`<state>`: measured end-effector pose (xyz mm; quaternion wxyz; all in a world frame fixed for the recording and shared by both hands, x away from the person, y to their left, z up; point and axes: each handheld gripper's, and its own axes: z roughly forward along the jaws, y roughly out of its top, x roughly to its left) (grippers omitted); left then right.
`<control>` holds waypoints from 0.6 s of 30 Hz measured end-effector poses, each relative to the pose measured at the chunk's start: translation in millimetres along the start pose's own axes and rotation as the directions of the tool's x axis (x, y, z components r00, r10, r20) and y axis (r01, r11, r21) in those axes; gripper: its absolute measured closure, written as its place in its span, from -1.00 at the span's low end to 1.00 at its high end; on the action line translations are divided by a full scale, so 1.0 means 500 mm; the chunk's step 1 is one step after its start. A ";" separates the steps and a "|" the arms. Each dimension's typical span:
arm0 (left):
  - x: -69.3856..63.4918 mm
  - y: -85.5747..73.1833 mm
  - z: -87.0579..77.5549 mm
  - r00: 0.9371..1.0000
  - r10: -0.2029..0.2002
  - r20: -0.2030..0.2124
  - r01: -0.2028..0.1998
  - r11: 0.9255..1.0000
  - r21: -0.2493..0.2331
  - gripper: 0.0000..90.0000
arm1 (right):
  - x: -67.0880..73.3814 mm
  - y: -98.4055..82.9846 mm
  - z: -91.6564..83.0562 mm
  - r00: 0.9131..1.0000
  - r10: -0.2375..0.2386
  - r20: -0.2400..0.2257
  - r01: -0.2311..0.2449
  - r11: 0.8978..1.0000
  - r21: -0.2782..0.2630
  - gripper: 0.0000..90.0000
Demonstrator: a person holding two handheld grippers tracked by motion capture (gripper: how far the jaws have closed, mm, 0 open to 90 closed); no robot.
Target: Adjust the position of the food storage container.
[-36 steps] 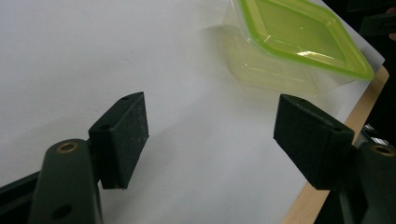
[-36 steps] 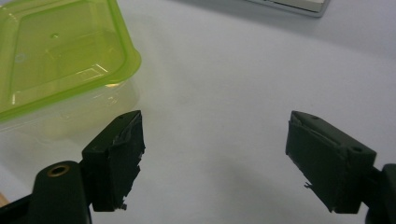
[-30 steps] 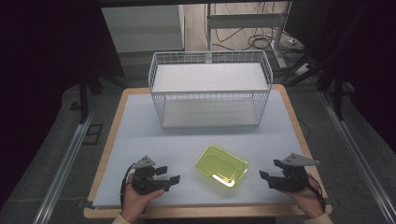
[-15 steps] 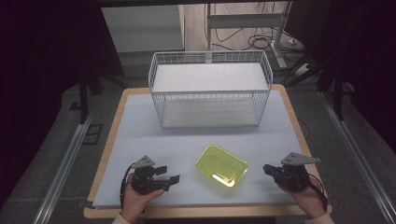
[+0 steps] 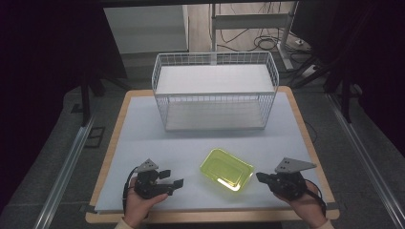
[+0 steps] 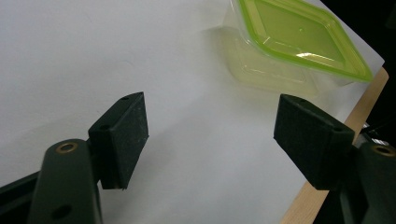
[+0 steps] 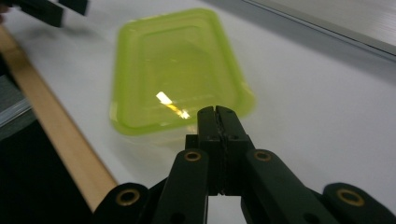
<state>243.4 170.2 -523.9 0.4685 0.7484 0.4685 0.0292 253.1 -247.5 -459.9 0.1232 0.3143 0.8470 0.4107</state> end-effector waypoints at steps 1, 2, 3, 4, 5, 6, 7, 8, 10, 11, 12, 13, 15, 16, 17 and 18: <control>0.000 0.000 0.001 1.000 0.000 0.000 0.000 1.000 0.001 -0.42 | 0.009 0.004 0.003 1.000 -0.009 -0.010 0.009 1.000 0.002 0.99; -0.001 0.000 0.002 1.000 0.001 0.000 -0.001 1.000 0.004 -0.42 | 0.024 0.009 0.009 0.999 -0.024 -0.033 0.024 1.000 0.012 0.99; -0.001 0.000 0.003 1.000 0.004 0.002 -0.004 1.000 0.006 -0.42 | 0.033 0.011 0.014 0.998 -0.035 -0.047 0.036 0.999 0.018 0.99; -0.001 0.000 0.003 1.000 0.004 0.002 -0.004 1.000 0.006 -0.42 | 0.033 0.011 0.014 0.998 -0.035 -0.047 0.036 0.999 0.018 0.99; -0.002 -0.001 0.003 1.000 0.004 0.001 -0.004 1.000 0.009 -0.42 | 0.046 0.014 0.022 0.997 -0.053 -0.064 0.055 0.998 0.026 0.99; -0.002 -0.001 0.004 1.000 0.005 0.001 -0.005 1.000 0.010 -0.42 | 0.061 0.017 0.032 0.993 -0.072 -0.088 0.076 0.996 0.039 0.99; -0.002 -0.001 0.004 1.000 0.005 0.001 -0.005 1.000 0.010 -0.42 | 0.085 0.021 0.049 0.987 -0.101 -0.122 0.109 0.992 0.060 0.99; -0.001 -0.001 0.004 1.000 0.004 0.001 -0.004 1.000 0.010 -0.42 | 0.085 0.021 0.049 0.987 -0.101 -0.122 0.109 0.992 0.060 0.99; -0.001 -0.001 0.003 1.000 0.002 0.001 -0.002 1.000 0.007 -0.42 | 0.105 0.024 0.064 0.983 -0.122 -0.137 0.133 0.988 0.080 0.99; -0.001 -0.001 0.003 1.000 0.002 0.001 -0.002 1.000 0.007 -0.42 | 0.117 0.024 0.077 0.979 -0.132 -0.156 0.149 0.984 0.102 0.99; -0.001 -0.001 0.002 1.000 0.003 0.001 -0.003 1.000 0.006 -0.42 | 0.121 0.024 0.083 0.978 -0.132 -0.162 0.151 0.982 0.110 0.99; 0.000 -0.001 0.003 1.000 0.003 0.001 -0.003 1.000 0.007 -0.42 | 0.125 0.024 0.089 0.976 -0.136 -0.169 0.157 0.981 0.117 0.99; 0.000 -0.001 0.004 1.000 0.004 0.001 -0.004 1.000 0.009 -0.42 | 0.133 0.021 0.102 0.973 -0.147 -0.177 0.172 0.975 0.137 1.00; 0.000 -0.001 0.004 1.000 0.004 0.001 -0.004 1.000 0.009 -0.42 | 0.133 0.021 0.102 0.973 -0.147 -0.177 0.172 0.975 0.137 1.00; -0.001 -0.001 0.004 1.000 0.007 0.001 -0.007 1.000 0.012 -0.42 | 0.142 0.019 0.114 0.970 -0.158 -0.187 0.188 0.970 0.156 0.99; -0.001 -0.001 0.004 1.000 0.009 0.000 -0.009 1.000 0.013 -0.42 | 0.145 0.019 0.119 0.968 -0.163 -0.190 0.195 0.967 0.165 1.00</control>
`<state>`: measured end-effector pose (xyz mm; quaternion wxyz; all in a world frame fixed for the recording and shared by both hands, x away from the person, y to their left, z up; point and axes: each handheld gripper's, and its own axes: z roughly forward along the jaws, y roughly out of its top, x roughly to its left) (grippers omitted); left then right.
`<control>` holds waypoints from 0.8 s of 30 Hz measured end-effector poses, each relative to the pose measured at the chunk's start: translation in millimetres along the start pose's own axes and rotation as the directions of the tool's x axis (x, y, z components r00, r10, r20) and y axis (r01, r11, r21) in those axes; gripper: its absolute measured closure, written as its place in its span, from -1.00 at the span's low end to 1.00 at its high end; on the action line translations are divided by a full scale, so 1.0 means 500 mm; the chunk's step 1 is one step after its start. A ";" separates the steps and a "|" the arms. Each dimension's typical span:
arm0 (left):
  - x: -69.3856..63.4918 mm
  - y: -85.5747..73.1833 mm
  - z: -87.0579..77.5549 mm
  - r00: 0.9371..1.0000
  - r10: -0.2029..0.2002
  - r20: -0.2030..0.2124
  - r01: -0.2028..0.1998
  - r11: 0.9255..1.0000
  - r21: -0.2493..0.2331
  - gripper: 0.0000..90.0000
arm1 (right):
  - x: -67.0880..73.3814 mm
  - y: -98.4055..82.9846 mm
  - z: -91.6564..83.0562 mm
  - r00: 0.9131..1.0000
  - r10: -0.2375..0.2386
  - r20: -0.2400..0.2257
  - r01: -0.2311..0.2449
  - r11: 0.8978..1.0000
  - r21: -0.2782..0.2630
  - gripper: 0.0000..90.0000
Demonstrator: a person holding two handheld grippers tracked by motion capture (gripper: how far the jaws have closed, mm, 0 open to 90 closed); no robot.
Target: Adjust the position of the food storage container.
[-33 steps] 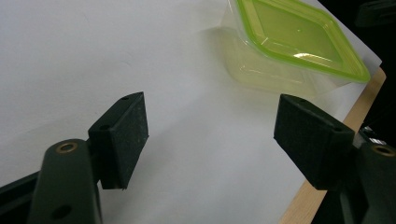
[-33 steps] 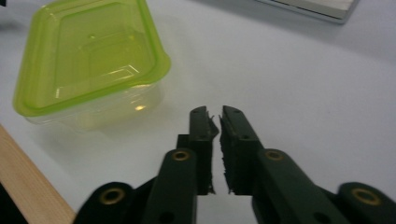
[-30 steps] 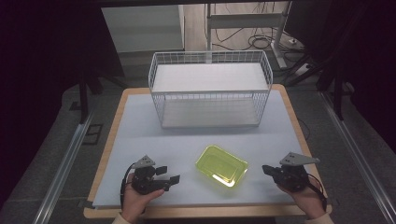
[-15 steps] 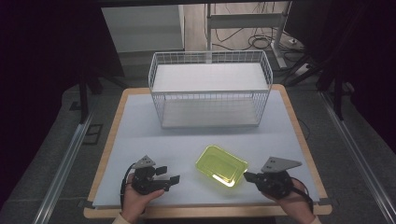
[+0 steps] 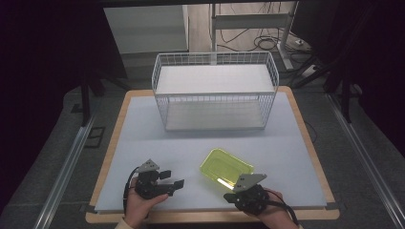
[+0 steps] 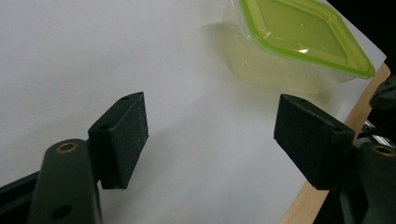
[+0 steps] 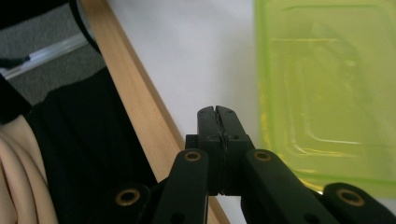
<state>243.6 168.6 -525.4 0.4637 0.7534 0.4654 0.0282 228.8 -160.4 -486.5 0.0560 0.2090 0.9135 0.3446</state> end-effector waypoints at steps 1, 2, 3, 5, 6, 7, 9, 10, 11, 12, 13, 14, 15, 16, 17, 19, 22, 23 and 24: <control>0.000 0.000 0.000 1.000 0.000 0.000 0.000 1.000 0.000 -0.42 | 0.001 0.001 0.005 1.000 -0.005 0.002 0.005 1.000 0.006 1.00; 0.000 0.000 0.000 1.000 0.000 0.000 0.000 1.000 0.000 -0.42 | 0.001 0.001 0.005 1.000 -0.005 0.002 0.005 1.000 0.006 1.00; 0.000 0.000 0.000 1.000 0.001 0.000 -0.001 1.000 0.000 -0.42 | 0.000 0.001 0.013 1.000 -0.006 0.005 0.006 1.000 0.024 1.00; 0.000 0.000 0.000 1.000 0.000 0.000 0.000 1.000 -0.002 -0.42 | -0.002 0.000 0.016 1.000 -0.004 0.011 0.004 1.000 0.030 1.00; 0.000 0.000 0.000 1.000 0.000 -0.001 0.000 1.000 -0.002 -0.42 | -0.004 -0.002 0.017 1.000 0.003 0.010 -0.003 0.999 0.036 1.00; 0.000 0.000 -0.001 1.000 0.001 -0.001 -0.001 1.000 -0.001 -0.42 | -0.006 -0.003 0.018 1.000 0.003 0.014 -0.004 0.999 0.037 1.00; 0.000 0.000 0.000 1.000 0.000 -0.001 0.000 1.000 -0.001 -0.42 | -0.012 -0.006 0.018 1.000 0.013 0.020 -0.014 0.999 0.043 1.00; 0.000 0.000 0.000 1.000 0.000 -0.001 0.000 1.000 -0.001 -0.42 | -0.012 -0.006 0.018 1.000 0.013 0.020 -0.014 0.999 0.043 1.00; 0.000 -0.001 0.000 1.000 0.003 -0.002 -0.003 1.000 -0.001 -0.42 | -0.017 -0.008 0.018 1.000 0.018 0.018 -0.019 0.999 0.048 1.00; 0.000 -0.001 0.000 1.000 0.003 -0.002 -0.003 1.000 -0.001 -0.42 | -0.017 -0.008 0.018 1.000 0.018 0.018 -0.019 0.999 0.048 1.00; 0.000 -0.001 0.000 1.000 0.005 -0.002 -0.005 1.000 0.001 -0.42 | -0.018 -0.008 0.017 1.000 0.020 0.017 -0.021 0.998 0.051 1.00; -0.001 -0.001 0.000 1.000 0.006 -0.003 -0.006 1.000 0.001 -0.42 | -0.021 -0.009 0.018 1.000 0.022 0.020 -0.023 0.998 0.053 1.00; -0.001 -0.001 0.000 1.000 0.007 -0.002 -0.007 1.000 0.002 -0.42 | -0.022 -0.010 0.017 0.999 0.026 0.021 -0.027 0.998 0.056 1.00; -0.001 -0.001 0.000 1.000 0.008 -0.003 -0.008 1.000 0.003 -0.42 | -0.024 -0.011 0.017 0.999 0.026 0.021 -0.027 0.998 0.056 1.00; -0.001 -0.001 0.001 1.000 0.010 -0.001 -0.010 1.000 0.004 -0.42 | -0.026 -0.011 0.016 0.999 0.028 0.024 -0.029 0.998 0.056 1.00; -0.001 -0.001 0.001 1.000 0.008 -0.002 -0.008 1.000 0.004 -0.42 | -0.030 -0.013 0.015 0.999 0.035 0.027 -0.036 0.998 0.059 1.00; -0.002 -0.002 0.002 1.000 0.004 -0.001 -0.004 1.000 0.003 -0.42 | -0.039 -0.020 0.017 0.998 0.036 0.044 -0.038 0.997 0.064 1.00; -0.002 -0.002 0.002 1.000 0.004 -0.001 -0.004 1.000 0.003 -0.42 | -0.041 -0.021 0.017 0.998 0.043 0.046 -0.046 0.997 0.063 1.00; -0.002 -0.002 0.002 1.000 0.003 -0.001 -0.003 1.000 0.002 -0.42 | -0.044 -0.023 0.018 0.998 0.044 0.053 -0.047 0.997 0.063 1.00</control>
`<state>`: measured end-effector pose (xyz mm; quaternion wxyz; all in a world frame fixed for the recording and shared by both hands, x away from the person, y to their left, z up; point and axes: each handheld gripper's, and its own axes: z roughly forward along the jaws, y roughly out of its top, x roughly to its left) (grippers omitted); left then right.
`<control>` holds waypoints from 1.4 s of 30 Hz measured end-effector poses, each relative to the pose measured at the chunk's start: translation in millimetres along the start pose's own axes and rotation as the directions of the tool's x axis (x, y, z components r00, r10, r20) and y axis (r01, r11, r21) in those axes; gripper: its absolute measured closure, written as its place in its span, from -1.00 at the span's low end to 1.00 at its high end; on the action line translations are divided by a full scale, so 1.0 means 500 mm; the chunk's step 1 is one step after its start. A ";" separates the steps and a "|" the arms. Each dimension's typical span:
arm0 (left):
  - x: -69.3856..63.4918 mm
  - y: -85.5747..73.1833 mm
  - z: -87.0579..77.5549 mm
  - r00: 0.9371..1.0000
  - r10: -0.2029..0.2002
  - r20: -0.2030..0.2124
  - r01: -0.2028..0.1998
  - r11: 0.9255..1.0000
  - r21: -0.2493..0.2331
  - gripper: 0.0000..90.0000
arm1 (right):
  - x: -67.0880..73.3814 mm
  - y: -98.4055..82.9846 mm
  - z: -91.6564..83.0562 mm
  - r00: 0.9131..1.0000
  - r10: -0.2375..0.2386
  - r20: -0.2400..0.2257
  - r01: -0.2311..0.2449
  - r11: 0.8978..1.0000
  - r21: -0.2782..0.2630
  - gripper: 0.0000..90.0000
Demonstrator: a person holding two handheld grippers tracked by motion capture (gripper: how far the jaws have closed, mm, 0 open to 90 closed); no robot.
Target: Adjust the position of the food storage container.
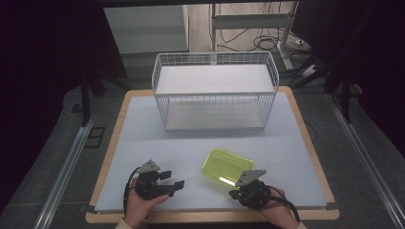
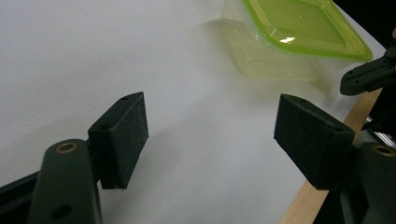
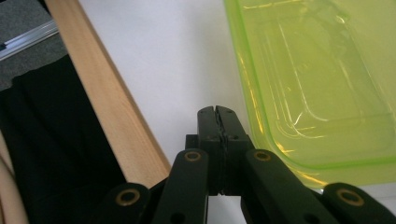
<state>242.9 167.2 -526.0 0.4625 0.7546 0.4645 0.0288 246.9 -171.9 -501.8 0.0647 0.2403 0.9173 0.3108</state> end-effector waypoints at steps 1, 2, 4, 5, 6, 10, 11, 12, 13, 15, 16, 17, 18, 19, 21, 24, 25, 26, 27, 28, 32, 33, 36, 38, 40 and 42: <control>0.001 0.000 -0.001 1.000 0.006 -0.001 -0.006 1.000 0.006 -0.42 | -0.001 0.000 0.001 1.000 0.003 0.004 -0.003 1.000 0.000 1.00; 0.001 0.000 0.000 1.000 0.006 -0.001 -0.006 1.000 0.006 -0.42 | -0.002 -0.001 0.001 1.000 0.001 0.012 -0.001 1.000 0.001 1.00; 0.001 0.000 0.000 1.000 0.006 0.000 -0.006 1.000 0.007 -0.42 | -0.007 -0.004 0.004 1.000 -0.001 0.025 0.001 1.000 0.003 1.00; 0.000 0.000 0.001 1.000 0.007 0.001 -0.007 1.000 0.008 -0.42 | -0.007 -0.004 0.004 1.000 -0.001 0.025 0.001 1.000 0.003 1.00; 0.000 0.000 0.001 1.000 0.009 0.001 -0.009 1.000 0.008 -0.42 | -0.010 -0.005 0.006 1.000 0.005 0.030 -0.005 1.000 0.006 1.00; 0.000 -0.001 0.001 1.000 0.006 0.001 -0.006 1.000 0.009 -0.42 | -0.017 -0.008 0.008 0.999 0.013 0.045 -0.013 1.000 0.008 1.00; 0.000 -0.001 0.001 1.000 0.006 0.001 -0.006 1.000 0.009 -0.42 | -0.019 -0.009 0.008 0.999 0.015 0.048 -0.016 1.000 0.009 1.00; 0.000 -0.001 0.001 1.000 0.006 0.001 -0.006 1.000 0.009 -0.42 | -0.023 -0.010 0.008 0.998 0.019 0.055 -0.019 1.000 0.005 1.00; 0.000 -0.001 0.001 1.000 0.006 0.001 -0.006 1.000 0.009 -0.42 | -0.025 -0.010 0.007 0.998 0.022 0.059 -0.022 1.000 0.004 1.00; 0.000 -0.001 0.001 1.000 0.007 0.001 -0.007 1.000 0.010 -0.42 | -0.034 -0.014 0.005 0.997 0.032 0.068 -0.032 0.999 0.001 1.00; 0.000 -0.001 0.001 1.000 0.007 0.001 -0.007 1.000 0.010 -0.42 | -0.034 -0.014 0.005 0.997 0.032 0.068 -0.032 0.999 0.001 1.00; -0.001 -0.001 0.001 1.000 0.007 0.001 -0.007 1.000 0.010 -0.42 | -0.040 -0.016 0.005 0.997 0.036 0.072 -0.036 0.999 -0.001 1.00; -0.001 -0.001 0.002 1.000 0.010 0.002 -0.010 1.000 0.010 -0.42 | -0.041 -0.016 0.004 0.997 0.039 0.071 -0.039 0.999 -0.001 1.00; -0.001 -0.001 0.002 1.000 0.010 0.002 -0.010 1.000 0.010 -0.42 | -0.041 -0.016 0.004 0.997 0.039 0.071 -0.039 0.999 -0.001 1.00; -0.001 -0.001 0.002 1.000 0.010 0.002 -0.010 1.000 0.011 -0.42 | -0.047 -0.017 0.003 0.996 0.044 0.077 -0.044 0.999 -0.003 1.00; -0.001 -0.001 0.001 1.000 0.009 0.002 -0.009 1.000 0.008 -0.42 | -0.054 -0.020 -0.001 0.995 0.052 0.081 -0.051 0.999 -0.009 1.00; -0.001 -0.001 0.001 1.000 0.008 0.002 -0.008 1.000 0.007 -0.42 | -0.059 -0.021 -0.004 0.995 0.057 0.086 -0.056 0.998 -0.013 1.00; -0.001 -0.001 0.001 1.000 0.008 0.003 -0.008 1.000 0.008 -0.42 | -0.061 -0.021 -0.006 0.994 0.056 0.089 -0.055 0.998 -0.017 1.00; -0.001 -0.001 0.001 1.000 0.008 0.002 -0.008 1.000 0.008 -0.42 | -0.064 -0.022 -0.008 0.994 0.064 0.090 -0.062 0.998 -0.018 1.00; -0.001 -0.001 0.001 1.000 0.008 0.002 -0.008 1.000 0.008 -0.42 | -0.064 -0.022 -0.008 0.994 0.064 0.090 -0.062 0.998 -0.018 1.00; -0.002 -0.001 0.002 1.000 0.010 0.002 -0.010 1.000 0.011 -0.42 | -0.074 -0.026 -0.009 0.993 0.074 0.096 -0.073 0.997 -0.019 1.00; -0.002 -0.001 0.002 1.000 0.010 0.003 -0.010 1.000 0.011 -0.42 | -0.074 -0.026 -0.009 0.992 0.077 0.096 -0.076 0.997 -0.020 1.00; -0.002 -0.001 0.002 1.000 0.010 0.002 -0.010 1.000 0.011 -0.42 | -0.077 -0.027 -0.010 0.993 0.076 0.095 -0.074 0.997 -0.022 1.00; -0.002 -0.001 0.002 1.000 0.010 0.002 -0.010 1.000 0.010 -0.42 | -0.076 -0.027 -0.010 0.993 0.077 0.091 -0.076 0.997 -0.023 1.00; -0.002 -0.001 0.001 1.000 0.010 0.003 -0.010 1.000 0.010 -0.42 | -0.068 -0.028 -0.016 0.994 0.075 0.077 -0.073 0.997 -0.032 1.00; -0.002 -0.001 0.001 1.000 0.011 0.004 -0.011 1.000 0.010 -0.42 | -0.061 -0.032 -0.027 0.995 0.074 0.068 -0.071 0.996 -0.046 1.00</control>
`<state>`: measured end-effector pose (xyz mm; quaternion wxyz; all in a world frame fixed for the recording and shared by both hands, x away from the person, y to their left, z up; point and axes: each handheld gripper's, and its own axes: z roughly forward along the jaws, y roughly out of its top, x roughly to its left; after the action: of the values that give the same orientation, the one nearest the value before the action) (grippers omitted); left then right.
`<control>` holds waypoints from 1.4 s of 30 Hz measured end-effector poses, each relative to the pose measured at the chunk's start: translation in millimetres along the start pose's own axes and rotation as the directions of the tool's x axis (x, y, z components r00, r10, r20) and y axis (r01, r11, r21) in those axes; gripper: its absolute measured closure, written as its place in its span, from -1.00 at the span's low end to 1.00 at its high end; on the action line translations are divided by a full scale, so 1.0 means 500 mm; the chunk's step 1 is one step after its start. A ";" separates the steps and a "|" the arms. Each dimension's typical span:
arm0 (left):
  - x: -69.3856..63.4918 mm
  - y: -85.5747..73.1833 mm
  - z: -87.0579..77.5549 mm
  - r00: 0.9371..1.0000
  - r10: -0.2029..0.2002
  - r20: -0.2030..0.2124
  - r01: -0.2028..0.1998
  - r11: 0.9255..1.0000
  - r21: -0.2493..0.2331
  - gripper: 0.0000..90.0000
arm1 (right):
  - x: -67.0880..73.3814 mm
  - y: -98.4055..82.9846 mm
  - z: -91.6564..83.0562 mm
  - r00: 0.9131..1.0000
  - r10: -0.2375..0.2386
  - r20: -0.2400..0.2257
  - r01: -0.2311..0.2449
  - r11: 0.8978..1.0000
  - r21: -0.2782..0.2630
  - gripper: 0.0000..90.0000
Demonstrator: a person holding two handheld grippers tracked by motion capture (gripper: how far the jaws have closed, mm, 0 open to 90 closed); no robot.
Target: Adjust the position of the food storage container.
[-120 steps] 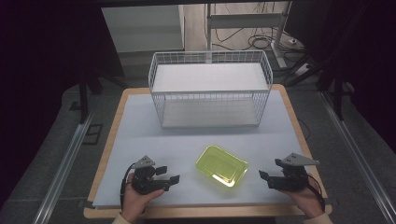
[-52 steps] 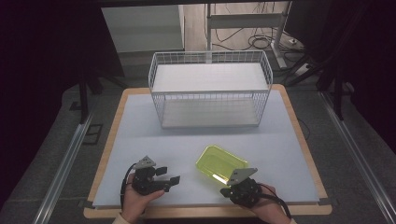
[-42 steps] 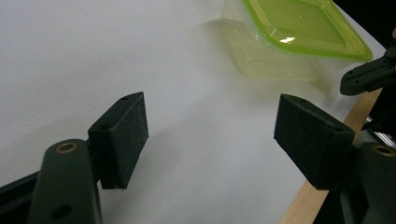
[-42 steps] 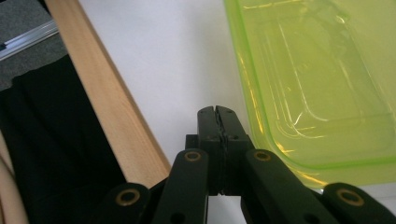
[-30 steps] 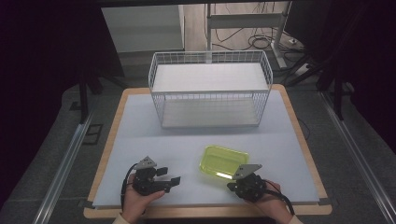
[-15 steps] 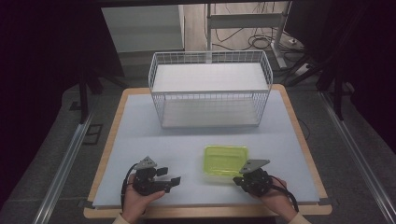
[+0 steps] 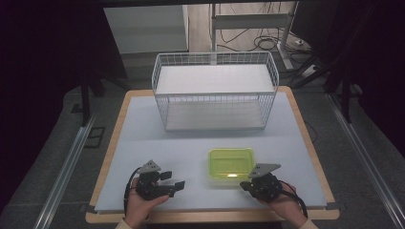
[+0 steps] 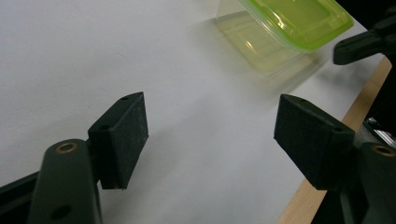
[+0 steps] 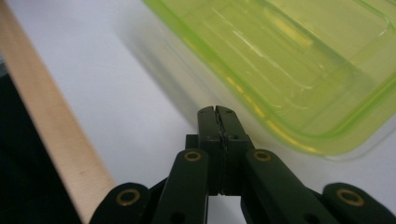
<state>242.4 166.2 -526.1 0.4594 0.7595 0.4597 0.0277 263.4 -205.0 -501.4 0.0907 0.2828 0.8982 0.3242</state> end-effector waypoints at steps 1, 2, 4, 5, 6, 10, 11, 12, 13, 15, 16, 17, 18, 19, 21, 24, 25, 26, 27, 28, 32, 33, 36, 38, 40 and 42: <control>0.000 0.000 -0.001 1.000 0.001 0.000 -0.001 1.000 -0.001 -0.42 | 0.000 0.000 0.000 1.000 0.000 0.000 0.000 1.000 0.000 1.00; 0.001 0.000 -0.001 1.000 0.001 0.000 -0.001 1.000 -0.001 -0.42 | 0.004 -0.008 -0.023 1.000 0.007 0.001 -0.007 1.000 -0.019 1.00; 0.001 0.000 -0.002 1.000 -0.001 -0.001 0.001 1.000 -0.003 -0.42 | 0.004 -0.011 -0.032 1.000 0.012 0.001 -0.012 1.000 -0.028 1.00; 0.001 0.000 -0.002 1.000 -0.004 -0.002 0.004 1.000 -0.004 -0.42 | -0.003 -0.019 -0.059 0.999 0.036 0.003 -0.035 0.998 -0.053 1.00; 0.001 0.000 -0.002 1.000 -0.004 -0.002 0.004 1.000 -0.004 -0.42 | -0.003 -0.019 -0.059 0.999 0.036 0.003 -0.035 0.998 -0.053 1.00; 0.000 0.001 -0.003 1.000 -0.002 -0.003 0.002 1.000 -0.006 -0.42 | -0.040 -0.028 -0.099 0.995 0.092 0.041 -0.087 0.991 -0.100 1.00; 0.000 0.001 -0.002 1.000 -0.004 -0.004 0.004 1.000 -0.006 -0.42 | -0.049 -0.029 -0.105 0.993 0.109 0.052 -0.103 0.989 -0.109 1.00; 0.001 0.001 -0.002 1.000 -0.005 -0.004 0.005 1.000 -0.005 -0.42 | -0.067 -0.033 -0.112 0.988 0.132 0.081 -0.121 0.985 -0.122 1.00; 0.001 0.001 -0.001 1.000 -0.007 -0.005 0.007 1.000 -0.005 -0.42 | -0.091 -0.036 -0.112 0.981 0.159 0.110 -0.145 0.982 -0.124 1.00; 0.002 0.001 0.001 1.000 -0.006 -0.005 0.006 1.000 -0.001 -0.42 | -0.117 -0.038 -0.100 0.972 0.189 0.138 -0.174 0.979 -0.110 1.00; 0.002 0.001 0.001 1.000 -0.006 -0.005 0.006 1.000 -0.001 -0.42 | -0.117 -0.038 -0.100 0.972 0.189 0.138 -0.174 0.979 -0.110 1.00; 0.002 0.001 0.001 1.000 -0.006 -0.005 0.006 1.000 0.000 -0.42 | -0.121 -0.038 -0.097 0.971 0.194 0.141 -0.181 0.978 -0.101 1.00; 0.001 0.001 0.002 1.000 -0.006 -0.005 0.006 1.000 0.000 -0.42 | -0.132 -0.036 -0.086 0.969 0.199 0.147 -0.188 0.978 -0.091 1.00; 0.001 0.001 0.002 1.000 -0.007 -0.005 0.007 1.000 0.000 -0.42 | -0.137 -0.032 -0.078 0.967 0.205 0.151 -0.195 0.978 -0.079 1.00; 0.002 0.001 0.001 1.000 -0.007 -0.006 0.007 1.000 -0.001 -0.42 | -0.144 -0.021 -0.048 0.965 0.204 0.162 -0.197 0.979 -0.060 1.00; 0.002 0.001 0.000 1.000 -0.007 -0.006 0.007 1.000 0.000 -0.42 | -0.144 -0.013 -0.031 0.966 0.204 0.158 -0.199 0.979 -0.043 1.00; 0.003 0.001 0.000 1.000 -0.007 -0.006 0.007 1.000 0.000 -0.42 | -0.144 -0.009 -0.024 0.967 0.201 0.157 -0.198 0.979 -0.036 1.00; 0.003 0.000 0.000 1.000 -0.007 -0.006 0.007 1.000 0.000 -0.42 | -0.143 -0.006 -0.021 0.967 0.201 0.155 -0.198 0.980 -0.035 1.00; 0.003 0.001 -0.001 1.000 -0.007 -0.005 0.007 1.000 -0.001 -0.42 | -0.142 -0.001 -0.019 0.968 0.197 0.157 -0.195 0.980 -0.031 1.00; 0.003 0.001 -0.001 1.000 -0.008 -0.005 0.008 1.000 -0.002 -0.42 | -0.140 0.003 -0.017 0.968 0.194 0.160 -0.192 0.981 -0.029 1.00; 0.003 0.001 -0.001 1.000 -0.008 -0.004 0.008 1.000 -0.003 -0.42 | -0.127 0.020 -0.012 0.967 0.167 0.194 -0.170 0.986 -0.005 1.00; 0.003 0.001 -0.001 1.000 -0.008 -0.004 0.008 1.000 -0.003 -0.42 | -0.123 0.023 -0.010 0.965 0.164 0.202 -0.168 0.986 0.000 1.00; 0.003 0.001 0.000 1.000 -0.002 -0.004 0.002 1.000 0.004 -0.42 | -0.119 0.026 -0.006 0.964 0.150 0.219 -0.156 0.988 0.011 1.00; 0.003 0.001 0.000 1.000 -0.002 -0.004 0.002 1.000 0.004 -0.42 | -0.115 0.031 0.001 0.965 0.143 0.219 -0.150 0.988 0.019 1.00; 0.004 0.001 0.000 1.000 -0.004 -0.005 0.004 1.000 0.003 -0.42 | -0.114 0.032 0.002 0.966 0.137 0.221 -0.145 0.989 0.022 1.00; 0.004 0.001 -0.001 1.000 -0.003 -0.005 0.003 1.000 0.001 -0.42 | -0.109 0.038 0.007 0.966 0.125 0.225 -0.134 0.991 0.026 1.00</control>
<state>243.6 167.8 -526.4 0.4578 0.7589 0.4622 0.0285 317.9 -222.2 -493.1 0.1636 0.3771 0.8685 0.2771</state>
